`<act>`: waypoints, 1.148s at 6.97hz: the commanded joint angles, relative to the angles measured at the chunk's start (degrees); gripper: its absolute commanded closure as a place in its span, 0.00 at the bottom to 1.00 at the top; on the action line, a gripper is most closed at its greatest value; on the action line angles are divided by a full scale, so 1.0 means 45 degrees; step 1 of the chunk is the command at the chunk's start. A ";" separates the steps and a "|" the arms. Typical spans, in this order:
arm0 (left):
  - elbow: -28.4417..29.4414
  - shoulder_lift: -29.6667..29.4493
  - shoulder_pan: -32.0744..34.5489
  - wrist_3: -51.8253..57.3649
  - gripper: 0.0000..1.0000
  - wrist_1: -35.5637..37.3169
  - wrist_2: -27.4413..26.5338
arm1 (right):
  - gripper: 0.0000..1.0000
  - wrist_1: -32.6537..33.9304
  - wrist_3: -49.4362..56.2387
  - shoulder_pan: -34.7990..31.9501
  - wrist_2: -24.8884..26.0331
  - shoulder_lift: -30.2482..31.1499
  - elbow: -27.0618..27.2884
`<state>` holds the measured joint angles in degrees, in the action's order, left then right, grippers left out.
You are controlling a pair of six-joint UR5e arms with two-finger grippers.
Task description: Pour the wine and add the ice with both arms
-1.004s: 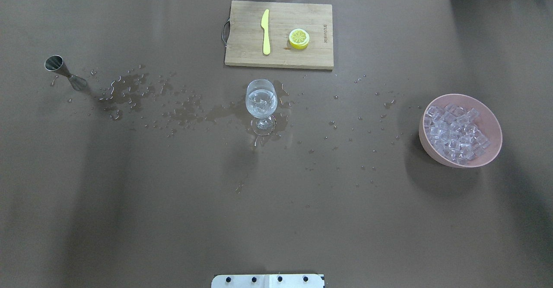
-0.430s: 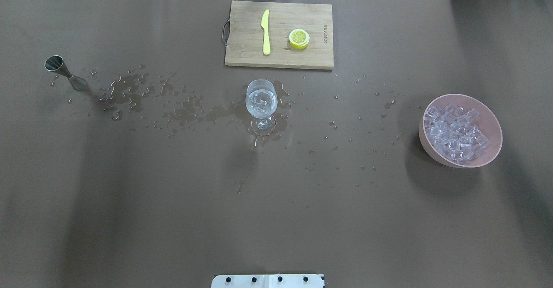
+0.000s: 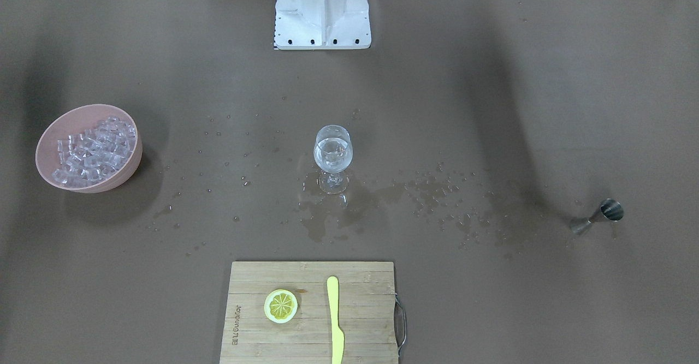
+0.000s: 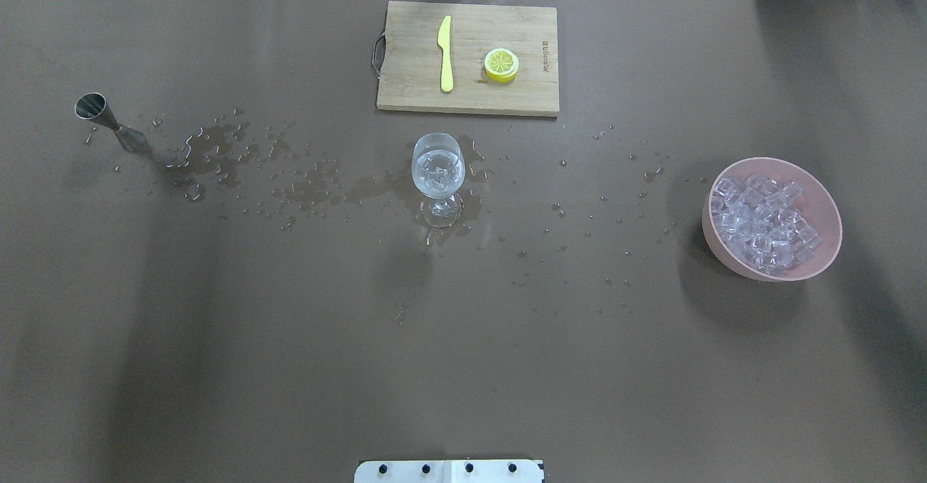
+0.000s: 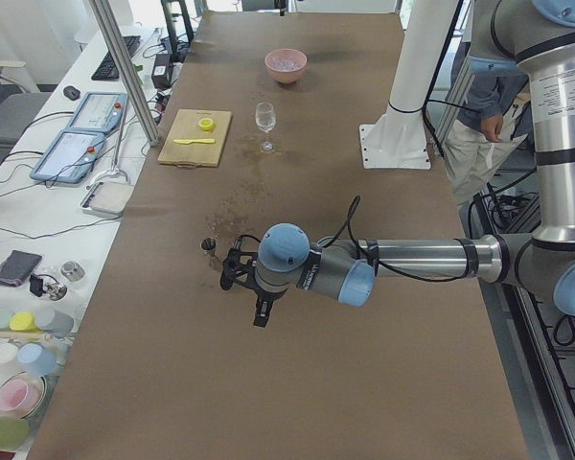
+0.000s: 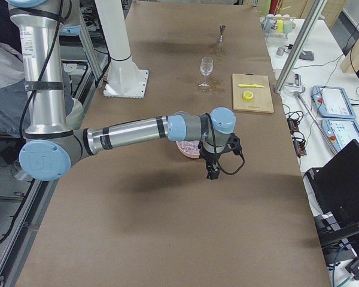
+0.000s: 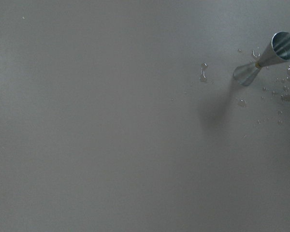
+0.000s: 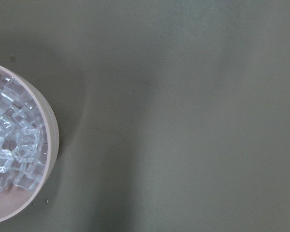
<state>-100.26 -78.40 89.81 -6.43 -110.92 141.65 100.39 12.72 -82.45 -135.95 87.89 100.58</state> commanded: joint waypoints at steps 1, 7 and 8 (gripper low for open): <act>-0.0007 -0.0116 -0.0016 0.0041 0.02 0.0000 -0.0014 | 0.00 -0.0044 0.0006 -0.0076 -0.0413 0.0020 -0.0339; 0.0033 -0.0155 -0.0016 0.0080 0.02 0.0000 -0.0053 | 0.00 -0.0064 -0.0131 -0.0056 -0.0726 0.0059 -0.0223; -0.0025 -0.0155 -0.0016 0.0080 0.02 0.0000 -0.0053 | 0.00 -0.0064 -0.0131 -0.0075 -0.0726 0.0079 -0.0203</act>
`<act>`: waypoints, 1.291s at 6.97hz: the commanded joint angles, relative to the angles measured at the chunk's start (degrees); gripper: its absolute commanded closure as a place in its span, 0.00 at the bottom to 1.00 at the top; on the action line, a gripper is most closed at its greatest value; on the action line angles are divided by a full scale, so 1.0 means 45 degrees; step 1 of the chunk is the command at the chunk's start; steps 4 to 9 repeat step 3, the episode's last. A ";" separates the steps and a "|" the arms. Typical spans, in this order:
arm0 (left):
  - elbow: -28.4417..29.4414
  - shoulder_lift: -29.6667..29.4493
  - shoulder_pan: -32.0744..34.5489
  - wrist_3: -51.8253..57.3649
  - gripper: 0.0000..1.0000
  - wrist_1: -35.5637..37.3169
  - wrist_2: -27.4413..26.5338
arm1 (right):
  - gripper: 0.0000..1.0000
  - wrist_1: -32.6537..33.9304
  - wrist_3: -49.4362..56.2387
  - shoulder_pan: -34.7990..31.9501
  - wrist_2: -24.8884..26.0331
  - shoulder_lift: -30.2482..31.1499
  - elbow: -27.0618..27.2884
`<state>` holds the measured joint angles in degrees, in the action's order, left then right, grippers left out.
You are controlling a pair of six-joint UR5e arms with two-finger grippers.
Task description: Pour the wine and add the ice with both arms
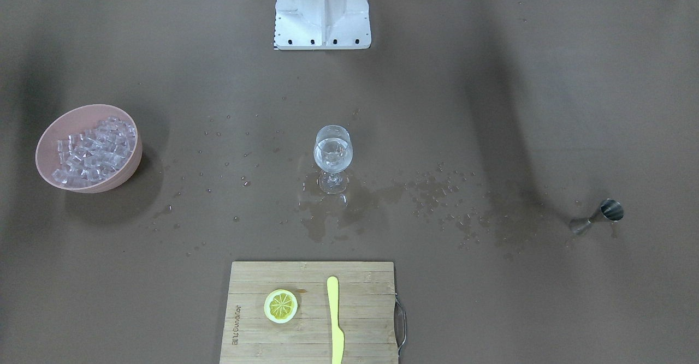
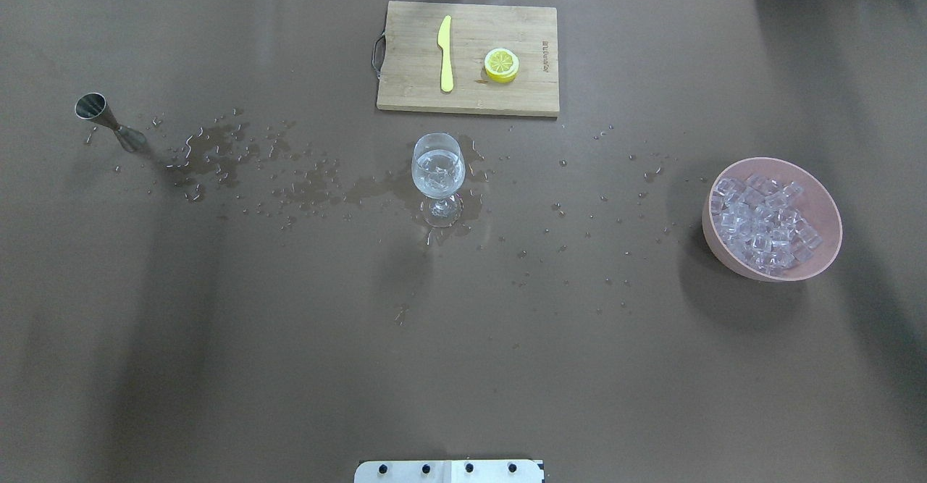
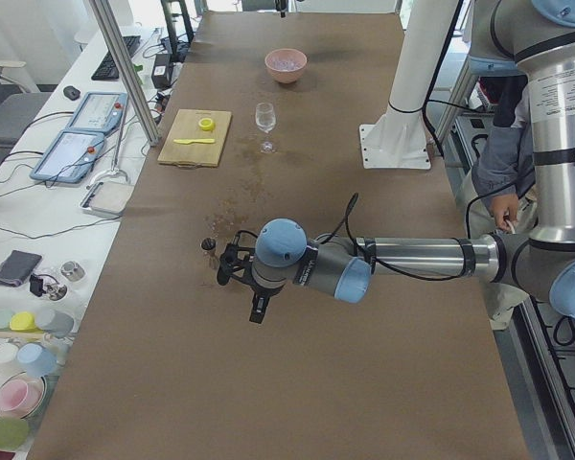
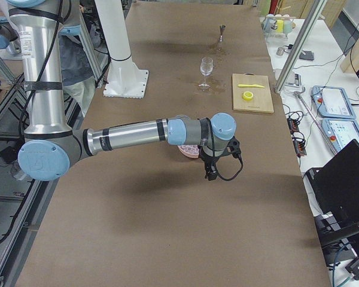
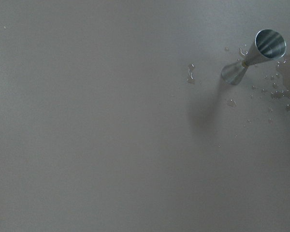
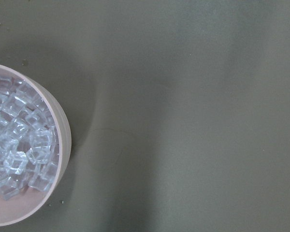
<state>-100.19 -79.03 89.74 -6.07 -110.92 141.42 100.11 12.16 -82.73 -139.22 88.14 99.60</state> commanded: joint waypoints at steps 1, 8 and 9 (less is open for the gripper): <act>-0.0078 -0.0015 0.0000 0.0000 0.02 0.0000 0.0000 | 0.00 0.0000 0.0011 0.0006 0.0020 0.0003 -0.0042; -0.0117 0.0004 0.0000 0.0000 0.02 0.0000 0.0019 | 0.00 0.0000 -0.0008 0.0006 0.0001 0.0003 -0.0120; -0.0117 0.0004 0.0000 0.0000 0.02 0.0000 0.0019 | 0.00 0.0000 -0.0008 0.0006 0.0001 0.0003 -0.0120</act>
